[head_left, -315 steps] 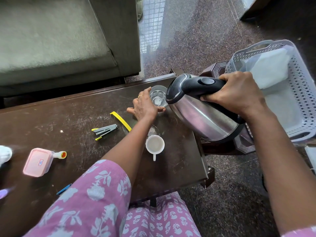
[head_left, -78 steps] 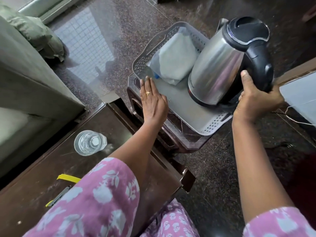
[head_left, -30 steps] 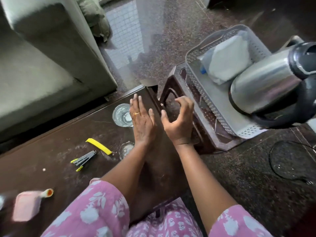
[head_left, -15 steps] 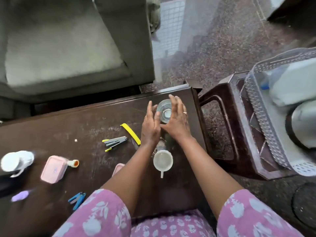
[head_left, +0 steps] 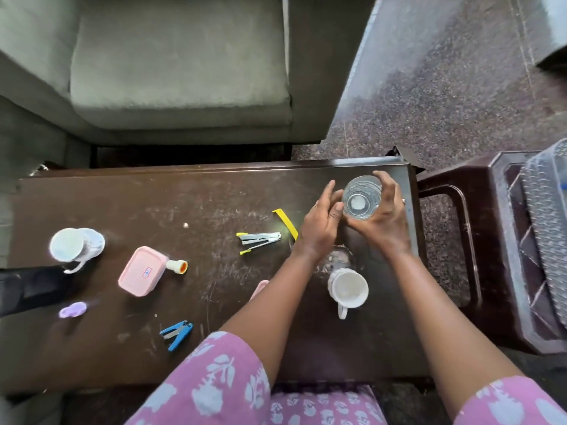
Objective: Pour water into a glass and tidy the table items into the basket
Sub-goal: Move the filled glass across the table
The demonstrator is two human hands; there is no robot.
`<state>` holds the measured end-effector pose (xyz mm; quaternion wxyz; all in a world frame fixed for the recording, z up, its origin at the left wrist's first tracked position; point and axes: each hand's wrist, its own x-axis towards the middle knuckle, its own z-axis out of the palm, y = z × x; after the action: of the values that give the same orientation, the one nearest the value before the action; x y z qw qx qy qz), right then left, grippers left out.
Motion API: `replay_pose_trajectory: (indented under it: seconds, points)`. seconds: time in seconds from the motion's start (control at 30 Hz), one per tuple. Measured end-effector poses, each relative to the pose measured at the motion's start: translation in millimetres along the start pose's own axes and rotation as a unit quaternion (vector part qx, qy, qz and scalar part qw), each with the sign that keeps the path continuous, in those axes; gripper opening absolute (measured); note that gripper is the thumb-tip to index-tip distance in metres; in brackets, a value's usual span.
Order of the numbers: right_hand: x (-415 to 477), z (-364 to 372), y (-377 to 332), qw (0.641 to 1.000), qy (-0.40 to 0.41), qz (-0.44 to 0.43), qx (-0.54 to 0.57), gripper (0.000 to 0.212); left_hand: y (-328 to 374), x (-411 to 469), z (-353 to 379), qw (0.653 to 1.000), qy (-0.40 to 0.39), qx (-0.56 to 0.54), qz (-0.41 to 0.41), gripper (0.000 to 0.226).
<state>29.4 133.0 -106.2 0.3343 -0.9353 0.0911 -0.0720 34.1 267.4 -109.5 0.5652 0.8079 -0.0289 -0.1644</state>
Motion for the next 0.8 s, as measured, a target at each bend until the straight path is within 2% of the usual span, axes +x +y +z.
replay_pose_trajectory:
  seconds: [0.13,0.33,0.53,0.67,0.8]
  points:
    - [2.0,14.2,-35.4,1.0,-0.004,-0.026,0.005,0.092,-5.9,-5.1,-39.5,0.999,0.035,-0.005,0.022,0.046]
    - [3.6,59.3,-94.7,0.996,-0.037,-0.06,0.047,0.094,-23.1,-14.0,-106.6,0.986,0.166,0.013,0.023,0.045]
    - [3.9,121.0,-148.9,0.99,-0.075,-0.101,0.068,0.094,-60.5,-22.0,-174.3,0.968,0.25,0.023,-0.005,0.042]
    - [0.6,158.4,-174.8,0.986,-0.098,-0.119,0.064,0.092,-81.8,-26.0,-207.4,0.958,0.282,-0.02,-0.045,0.044]
    - [-1.4,185.2,-191.1,0.983,-0.125,-0.122,0.059,0.091,-100.4,-28.1,-229.4,0.956,0.281,-0.036,-0.074,0.044]
